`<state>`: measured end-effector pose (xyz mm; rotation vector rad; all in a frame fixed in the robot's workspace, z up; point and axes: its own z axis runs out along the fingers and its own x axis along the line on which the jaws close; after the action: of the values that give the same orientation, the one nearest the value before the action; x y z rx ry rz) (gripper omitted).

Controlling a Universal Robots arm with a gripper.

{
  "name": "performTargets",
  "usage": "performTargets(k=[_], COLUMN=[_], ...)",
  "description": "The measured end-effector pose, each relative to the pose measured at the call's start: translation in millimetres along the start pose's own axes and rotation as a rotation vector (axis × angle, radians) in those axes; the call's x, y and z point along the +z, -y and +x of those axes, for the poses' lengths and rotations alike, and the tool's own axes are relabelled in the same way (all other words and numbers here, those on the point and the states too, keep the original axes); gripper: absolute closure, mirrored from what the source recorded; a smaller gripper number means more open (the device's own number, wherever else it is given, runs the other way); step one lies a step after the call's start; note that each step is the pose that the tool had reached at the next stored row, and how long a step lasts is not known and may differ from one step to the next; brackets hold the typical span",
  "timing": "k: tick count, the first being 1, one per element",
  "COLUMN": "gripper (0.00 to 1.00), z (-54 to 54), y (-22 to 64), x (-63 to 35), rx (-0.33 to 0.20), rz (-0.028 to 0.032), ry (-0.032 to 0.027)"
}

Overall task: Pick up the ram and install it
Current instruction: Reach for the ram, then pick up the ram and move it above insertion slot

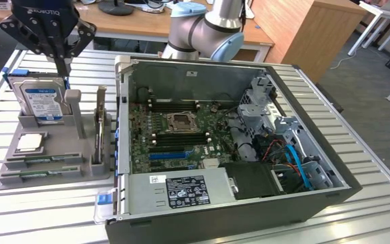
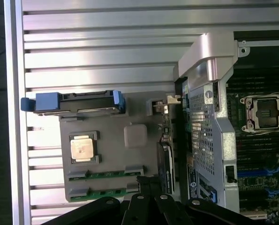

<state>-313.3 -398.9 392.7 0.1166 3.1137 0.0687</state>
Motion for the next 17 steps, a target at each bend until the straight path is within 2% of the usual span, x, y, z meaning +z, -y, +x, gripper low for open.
performTargets(k=[4, 17], gripper=[0.89, 0.89], z=[6.0, 6.1], y=[0.5, 0.4], x=[-0.1, -0.2], rx=[0.0, 0.0], rz=[-0.0001, -0.0001], ry=[0.0, 0.0])
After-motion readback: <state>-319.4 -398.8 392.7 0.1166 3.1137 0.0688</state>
